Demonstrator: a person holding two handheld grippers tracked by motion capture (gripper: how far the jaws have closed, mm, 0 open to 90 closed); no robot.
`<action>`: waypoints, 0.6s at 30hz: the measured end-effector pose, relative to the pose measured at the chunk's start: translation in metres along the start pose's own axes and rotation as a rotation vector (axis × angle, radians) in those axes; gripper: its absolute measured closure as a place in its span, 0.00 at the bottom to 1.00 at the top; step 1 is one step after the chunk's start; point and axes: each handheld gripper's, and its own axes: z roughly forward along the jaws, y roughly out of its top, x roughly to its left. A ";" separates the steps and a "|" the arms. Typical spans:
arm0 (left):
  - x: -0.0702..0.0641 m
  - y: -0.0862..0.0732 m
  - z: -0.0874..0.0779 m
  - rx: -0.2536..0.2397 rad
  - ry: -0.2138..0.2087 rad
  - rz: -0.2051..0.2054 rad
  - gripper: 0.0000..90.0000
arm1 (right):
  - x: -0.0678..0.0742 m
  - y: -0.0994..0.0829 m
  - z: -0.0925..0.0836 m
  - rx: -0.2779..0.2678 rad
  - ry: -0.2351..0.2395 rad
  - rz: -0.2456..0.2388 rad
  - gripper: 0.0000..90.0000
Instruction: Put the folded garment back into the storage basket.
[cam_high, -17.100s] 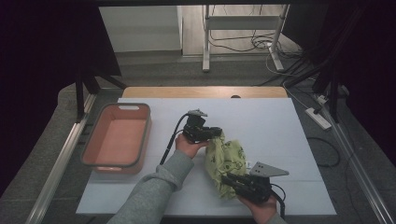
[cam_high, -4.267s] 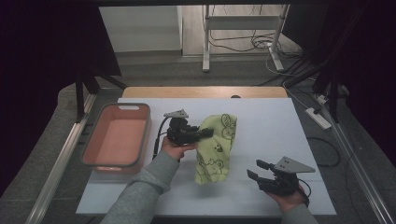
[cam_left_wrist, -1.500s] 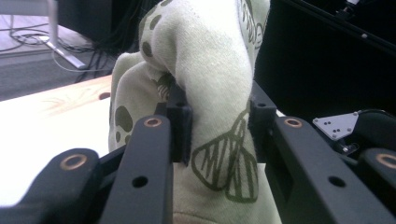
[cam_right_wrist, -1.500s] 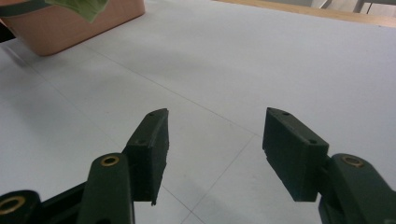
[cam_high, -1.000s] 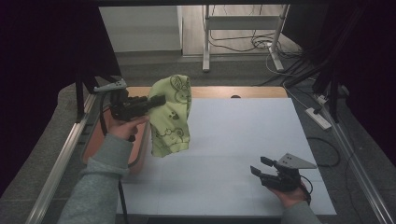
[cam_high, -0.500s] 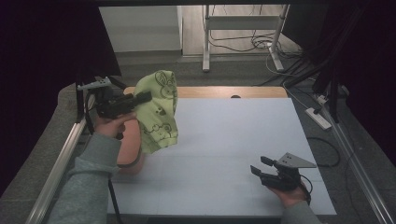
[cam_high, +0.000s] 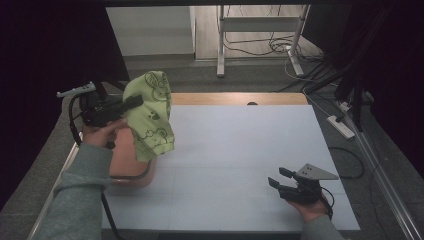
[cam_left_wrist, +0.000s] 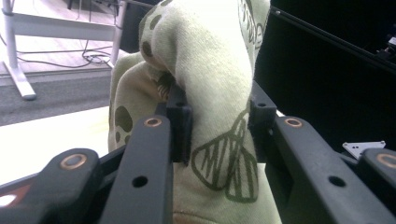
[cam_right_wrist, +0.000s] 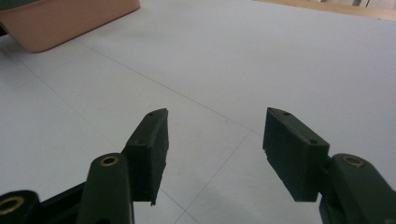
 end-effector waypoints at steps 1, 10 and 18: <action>0.002 -0.001 -0.002 0.000 0.004 -0.002 0.77 | 0.000 0.000 0.000 0.000 0.000 -0.001 0.46; 0.026 -0.017 -0.020 0.000 0.035 -0.041 0.77 | 0.001 0.000 0.001 0.002 0.001 -0.003 0.46; 0.050 -0.032 -0.030 0.016 0.072 -0.063 0.77 | 0.002 0.000 0.002 0.002 0.005 -0.005 0.46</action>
